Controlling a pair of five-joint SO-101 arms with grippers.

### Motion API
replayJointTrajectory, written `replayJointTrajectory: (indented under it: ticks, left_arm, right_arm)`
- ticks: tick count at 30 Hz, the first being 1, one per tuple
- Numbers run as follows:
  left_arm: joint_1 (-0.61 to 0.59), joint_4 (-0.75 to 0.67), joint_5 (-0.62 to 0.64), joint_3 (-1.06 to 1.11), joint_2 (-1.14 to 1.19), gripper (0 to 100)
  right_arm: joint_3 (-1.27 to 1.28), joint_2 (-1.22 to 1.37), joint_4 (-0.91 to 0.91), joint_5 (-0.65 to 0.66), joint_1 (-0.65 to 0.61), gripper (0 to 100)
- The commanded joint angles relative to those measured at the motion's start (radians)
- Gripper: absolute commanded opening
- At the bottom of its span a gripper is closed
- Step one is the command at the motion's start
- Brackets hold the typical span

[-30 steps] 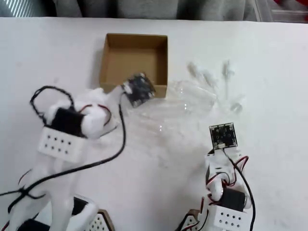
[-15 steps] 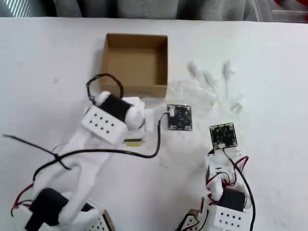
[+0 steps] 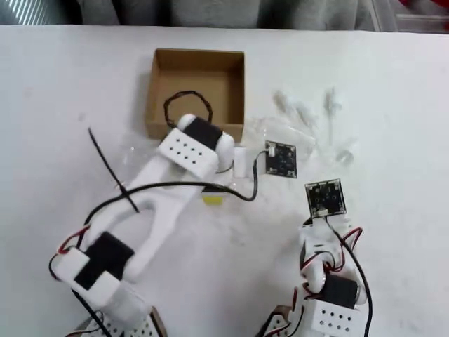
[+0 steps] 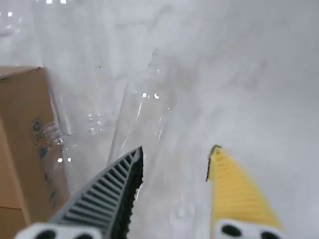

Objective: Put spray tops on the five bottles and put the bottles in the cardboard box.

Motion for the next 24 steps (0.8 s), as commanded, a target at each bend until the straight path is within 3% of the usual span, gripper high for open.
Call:
replayJointTrajectory:
  ticks: [1, 24]
  left_arm:
    - [0.016, -0.034, 0.0, -0.058, 0.015, 26]
    - [0.03, -0.186, -0.008, -0.051, 0.171, 28]
  right_arm:
    - [0.009, -0.002, 0.015, 0.012, 0.007, 1.8]
    - [0.009, -0.004, 0.015, 0.014, 0.004, 1.8]
